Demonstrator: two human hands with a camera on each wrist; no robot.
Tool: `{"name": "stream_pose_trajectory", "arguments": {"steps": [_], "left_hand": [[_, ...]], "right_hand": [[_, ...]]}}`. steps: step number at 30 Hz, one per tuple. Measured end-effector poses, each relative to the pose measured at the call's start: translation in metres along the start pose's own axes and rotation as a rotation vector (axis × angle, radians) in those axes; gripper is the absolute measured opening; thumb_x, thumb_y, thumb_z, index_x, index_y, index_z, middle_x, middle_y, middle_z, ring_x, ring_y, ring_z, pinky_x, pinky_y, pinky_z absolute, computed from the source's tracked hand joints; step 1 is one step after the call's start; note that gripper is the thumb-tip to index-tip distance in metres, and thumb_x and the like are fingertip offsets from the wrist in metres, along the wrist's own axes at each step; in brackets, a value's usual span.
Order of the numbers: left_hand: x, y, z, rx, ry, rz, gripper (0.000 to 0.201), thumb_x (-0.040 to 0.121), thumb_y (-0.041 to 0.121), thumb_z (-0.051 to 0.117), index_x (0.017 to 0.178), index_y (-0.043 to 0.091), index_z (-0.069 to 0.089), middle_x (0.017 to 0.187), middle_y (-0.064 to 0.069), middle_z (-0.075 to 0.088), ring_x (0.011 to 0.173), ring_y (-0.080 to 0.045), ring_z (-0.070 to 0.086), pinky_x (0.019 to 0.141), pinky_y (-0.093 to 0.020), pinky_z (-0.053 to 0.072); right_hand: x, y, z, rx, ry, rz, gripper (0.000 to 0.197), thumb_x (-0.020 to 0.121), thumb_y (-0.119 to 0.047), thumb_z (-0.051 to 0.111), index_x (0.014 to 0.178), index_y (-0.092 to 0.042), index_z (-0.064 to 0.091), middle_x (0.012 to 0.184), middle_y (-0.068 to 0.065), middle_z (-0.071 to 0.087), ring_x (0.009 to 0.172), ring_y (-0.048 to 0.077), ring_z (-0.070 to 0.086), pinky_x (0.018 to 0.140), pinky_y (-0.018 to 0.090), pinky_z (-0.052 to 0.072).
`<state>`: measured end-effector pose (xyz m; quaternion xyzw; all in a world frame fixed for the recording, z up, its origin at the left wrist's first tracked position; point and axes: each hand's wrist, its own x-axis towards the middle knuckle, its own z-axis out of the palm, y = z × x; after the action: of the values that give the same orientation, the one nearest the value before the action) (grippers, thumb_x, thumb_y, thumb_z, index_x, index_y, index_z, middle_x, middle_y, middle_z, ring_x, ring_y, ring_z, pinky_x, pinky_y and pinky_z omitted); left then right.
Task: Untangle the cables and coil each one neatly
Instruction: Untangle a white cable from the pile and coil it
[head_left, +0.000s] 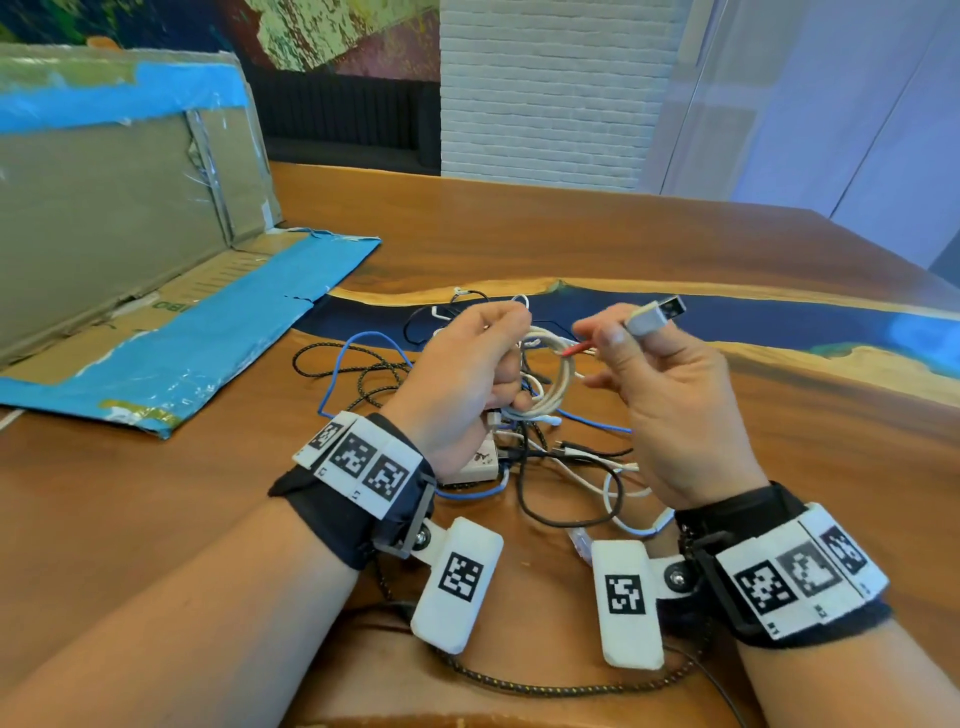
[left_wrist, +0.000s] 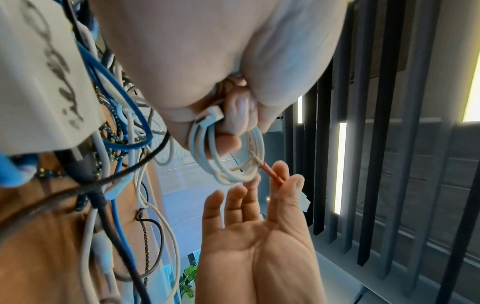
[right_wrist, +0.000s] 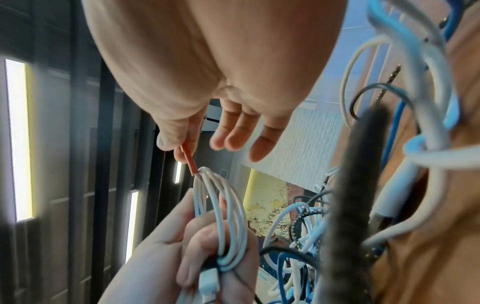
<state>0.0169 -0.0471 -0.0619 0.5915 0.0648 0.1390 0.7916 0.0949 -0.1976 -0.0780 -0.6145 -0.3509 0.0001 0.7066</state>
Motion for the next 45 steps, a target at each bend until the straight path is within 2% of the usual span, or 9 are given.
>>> {"name": "stream_pose_trajectory", "arguments": {"steps": [4, 9, 18, 24, 34, 37, 39, 41, 45], "left_hand": [[-0.001, 0.0, -0.002, 0.136, -0.113, 0.003, 0.019, 0.104, 0.013, 0.055, 0.119, 0.008, 0.065, 0.055, 0.008, 0.035, 0.05, -0.012, 0.025, 0.055, -0.027, 0.041], [-0.003, 0.002, -0.003, 0.225, -0.132, 0.013, 0.021, 0.105, 0.014, 0.054, 0.09, 0.013, 0.069, 0.055, 0.007, 0.032, 0.049, -0.011, 0.028, 0.054, -0.028, 0.04], [0.001, 0.005, -0.012, 0.186, -0.082, -0.019, 0.02, 0.108, 0.017, 0.049, 0.104, 0.002, 0.062, 0.055, 0.008, 0.027, 0.05, -0.011, 0.025, 0.05, -0.024, 0.04], [0.0, 0.007, -0.013, 0.035, -0.098, -0.035, 0.023, 0.109, 0.015, 0.045, 0.098, 0.004, 0.062, 0.057, 0.006, 0.025, 0.048, -0.01, 0.023, 0.05, -0.023, 0.04], [-0.004, 0.012, -0.01, -0.212, -0.161, -0.033, 0.033, 0.109, 0.019, 0.043, 0.082, 0.013, 0.061, 0.058, 0.006, 0.022, 0.046, -0.008, 0.02, 0.053, -0.022, 0.035], [-0.005, 0.012, -0.008, -0.226, -0.163, -0.036, 0.034, 0.109, 0.018, 0.043, 0.082, 0.012, 0.064, 0.058, 0.006, 0.021, 0.046, -0.007, 0.019, 0.052, -0.022, 0.035], [-0.006, 0.012, -0.006, -0.211, -0.168, -0.037, 0.03, 0.109, 0.018, 0.043, 0.087, 0.01, 0.062, 0.058, 0.006, 0.02, 0.045, -0.007, 0.019, 0.051, -0.022, 0.037], [-0.008, 0.012, -0.004, -0.18, -0.17, -0.027, 0.028, 0.109, 0.018, 0.042, 0.092, 0.008, 0.063, 0.058, 0.005, 0.02, 0.045, -0.007, 0.019, 0.053, -0.023, 0.037], [-0.007, 0.009, -0.001, -0.051, -0.08, 0.061, 0.029, 0.109, 0.017, 0.043, 0.098, 0.006, 0.067, 0.056, 0.005, 0.025, 0.05, -0.011, 0.019, 0.062, -0.033, 0.027]], "right_hand": [[0.005, -0.006, -0.005, 0.244, 0.106, 0.062, 0.021, 0.089, -0.032, 0.062, 0.087, -0.015, 0.076, 0.07, 0.002, 0.061, 0.063, 0.017, 0.057, 0.068, 0.036, 0.05], [0.004, -0.007, -0.006, 0.355, 0.104, 0.054, 0.023, 0.091, -0.027, 0.06, 0.087, -0.008, 0.073, 0.069, 0.003, 0.062, 0.064, 0.016, 0.059, 0.067, 0.03, 0.054], [0.008, 0.002, -0.013, 0.215, 0.119, 0.133, 0.027, 0.067, -0.035, 0.082, 0.082, -0.013, 0.076, 0.064, 0.001, 0.059, 0.064, 0.019, 0.053, 0.075, 0.037, 0.048], [0.01, 0.005, -0.017, 0.107, 0.095, 0.094, 0.034, 0.067, -0.022, 0.086, 0.092, -0.013, 0.066, 0.078, 0.012, 0.065, 0.06, 0.026, 0.058, 0.062, 0.033, 0.052], [0.003, -0.016, -0.02, -0.101, -0.27, 0.064, 0.021, 0.076, -0.014, 0.078, 0.096, -0.019, 0.082, 0.095, 0.006, 0.08, 0.092, 0.027, 0.075, 0.081, 0.035, 0.061], [0.002, -0.013, -0.019, -0.174, -0.247, 0.016, 0.015, 0.079, -0.021, 0.078, 0.094, -0.022, 0.082, 0.085, 0.014, 0.075, 0.081, 0.041, 0.065, 0.075, 0.047, 0.055], [0.003, -0.008, -0.018, -0.19, -0.161, -0.007, 0.012, 0.087, -0.014, 0.076, 0.095, -0.022, 0.08, 0.081, 0.012, 0.073, 0.072, 0.029, 0.063, 0.067, 0.039, 0.053], [0.004, -0.004, -0.014, -0.164, -0.078, -0.004, 0.015, 0.091, -0.005, 0.072, 0.099, -0.017, 0.079, 0.086, 0.006, 0.076, 0.076, 0.018, 0.07, 0.069, 0.03, 0.056], [0.001, 0.003, 0.0, 0.049, -0.009, 0.091, 0.019, 0.089, -0.003, 0.07, 0.107, -0.004, 0.077, 0.107, 0.02, 0.074, 0.091, 0.029, 0.075, 0.079, 0.041, 0.063]]}}
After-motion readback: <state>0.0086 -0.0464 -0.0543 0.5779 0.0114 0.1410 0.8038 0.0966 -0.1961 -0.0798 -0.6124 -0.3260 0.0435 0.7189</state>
